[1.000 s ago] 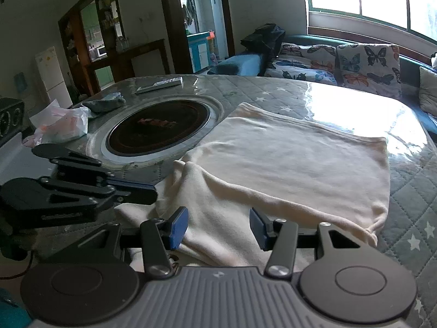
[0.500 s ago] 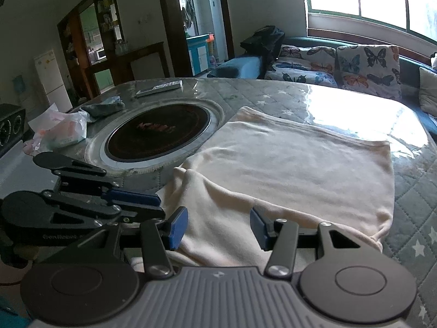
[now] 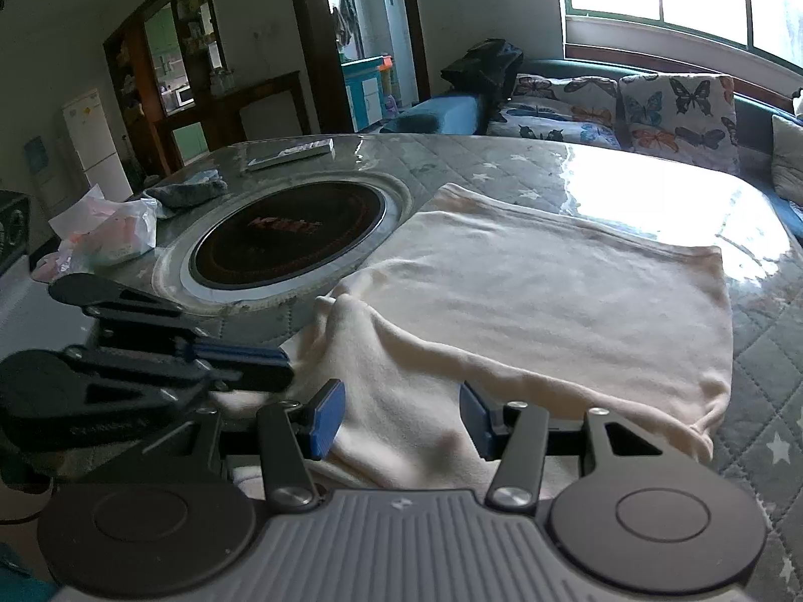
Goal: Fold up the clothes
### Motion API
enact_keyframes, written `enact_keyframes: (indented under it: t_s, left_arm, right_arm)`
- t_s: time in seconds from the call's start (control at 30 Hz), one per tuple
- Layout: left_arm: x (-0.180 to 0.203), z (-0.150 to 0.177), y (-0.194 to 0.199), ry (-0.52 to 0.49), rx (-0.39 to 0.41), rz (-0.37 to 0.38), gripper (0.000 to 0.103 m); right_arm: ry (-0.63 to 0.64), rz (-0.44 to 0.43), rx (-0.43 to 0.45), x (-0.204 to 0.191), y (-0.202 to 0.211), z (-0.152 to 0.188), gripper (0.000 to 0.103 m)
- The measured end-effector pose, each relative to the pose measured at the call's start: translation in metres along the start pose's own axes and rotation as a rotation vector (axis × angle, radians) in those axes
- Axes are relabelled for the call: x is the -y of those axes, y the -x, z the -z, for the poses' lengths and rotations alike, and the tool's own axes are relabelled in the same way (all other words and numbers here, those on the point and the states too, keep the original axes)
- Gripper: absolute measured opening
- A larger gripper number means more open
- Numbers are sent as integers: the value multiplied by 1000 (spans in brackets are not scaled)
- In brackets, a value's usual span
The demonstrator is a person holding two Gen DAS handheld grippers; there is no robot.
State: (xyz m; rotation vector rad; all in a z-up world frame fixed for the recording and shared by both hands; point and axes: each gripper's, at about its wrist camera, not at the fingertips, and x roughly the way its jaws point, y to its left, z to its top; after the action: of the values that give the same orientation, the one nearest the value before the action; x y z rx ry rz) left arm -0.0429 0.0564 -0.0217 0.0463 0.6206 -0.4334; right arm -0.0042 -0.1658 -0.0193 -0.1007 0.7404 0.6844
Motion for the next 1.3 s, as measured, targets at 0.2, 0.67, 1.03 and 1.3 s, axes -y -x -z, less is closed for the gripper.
enact_keyframes:
  t_s: [0.2, 0.67, 1.03, 1.3]
  left_arm:
    - [-4, 1, 14, 32, 27, -16, 3]
    - [-16, -4, 18, 82, -22, -8, 5]
    - [13, -34, -24, 13, -26, 76, 8]
    - [4, -32, -59, 36, -104, 9, 8]
  right_arm:
    - [-7, 7, 8, 1, -3, -2, 51]
    - [56, -85, -6, -22, -17, -5, 51]
    - [-107, 148, 42, 53, 36, 16, 46]
    - [-165, 188, 48, 83, 32, 27, 24]
